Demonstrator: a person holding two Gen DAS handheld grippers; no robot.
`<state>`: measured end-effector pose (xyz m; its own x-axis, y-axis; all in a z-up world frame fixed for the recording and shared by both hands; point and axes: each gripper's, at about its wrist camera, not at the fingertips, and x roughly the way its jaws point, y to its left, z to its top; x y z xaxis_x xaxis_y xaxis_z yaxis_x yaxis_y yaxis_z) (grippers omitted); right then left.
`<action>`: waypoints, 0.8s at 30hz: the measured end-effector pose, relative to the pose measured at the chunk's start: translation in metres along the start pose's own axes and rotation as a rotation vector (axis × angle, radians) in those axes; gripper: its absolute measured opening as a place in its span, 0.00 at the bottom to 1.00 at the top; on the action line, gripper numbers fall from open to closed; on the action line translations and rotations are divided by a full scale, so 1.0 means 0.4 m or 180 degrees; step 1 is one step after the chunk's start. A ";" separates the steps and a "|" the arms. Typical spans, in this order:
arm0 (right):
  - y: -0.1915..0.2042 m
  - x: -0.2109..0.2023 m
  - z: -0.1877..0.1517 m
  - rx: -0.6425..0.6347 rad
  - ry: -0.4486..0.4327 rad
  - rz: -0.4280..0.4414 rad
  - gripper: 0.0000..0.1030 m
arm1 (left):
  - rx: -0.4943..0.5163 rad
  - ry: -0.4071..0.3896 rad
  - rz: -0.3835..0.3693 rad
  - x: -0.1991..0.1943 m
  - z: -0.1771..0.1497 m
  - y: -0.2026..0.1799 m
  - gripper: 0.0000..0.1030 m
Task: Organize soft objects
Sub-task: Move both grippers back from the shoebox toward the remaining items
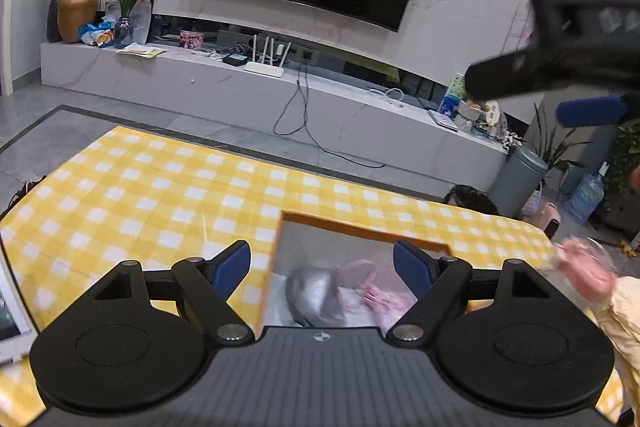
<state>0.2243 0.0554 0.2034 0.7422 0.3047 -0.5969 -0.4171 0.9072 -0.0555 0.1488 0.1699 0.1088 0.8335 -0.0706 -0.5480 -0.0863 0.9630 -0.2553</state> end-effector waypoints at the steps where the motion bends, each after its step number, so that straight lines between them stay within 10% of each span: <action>1: -0.005 -0.038 -0.005 0.0030 -0.0054 -0.0035 0.97 | 0.0076 -0.0023 -0.0021 -0.018 -0.010 -0.019 0.92; 15: -0.219 -0.454 -0.329 0.0103 -0.0474 -0.0503 0.97 | 0.0705 0.0343 -0.0384 -0.113 -0.222 -0.266 0.92; 24: -0.393 -0.512 -0.537 0.0302 -0.0355 -0.0673 0.97 | 0.0960 0.0232 -0.0560 -0.102 -0.363 -0.417 0.92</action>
<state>0.0253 -0.2121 0.1626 0.8632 0.1307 -0.4876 -0.1993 0.9757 -0.0913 0.0501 -0.0257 0.0581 0.7791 -0.2502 -0.5748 0.2292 0.9671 -0.1102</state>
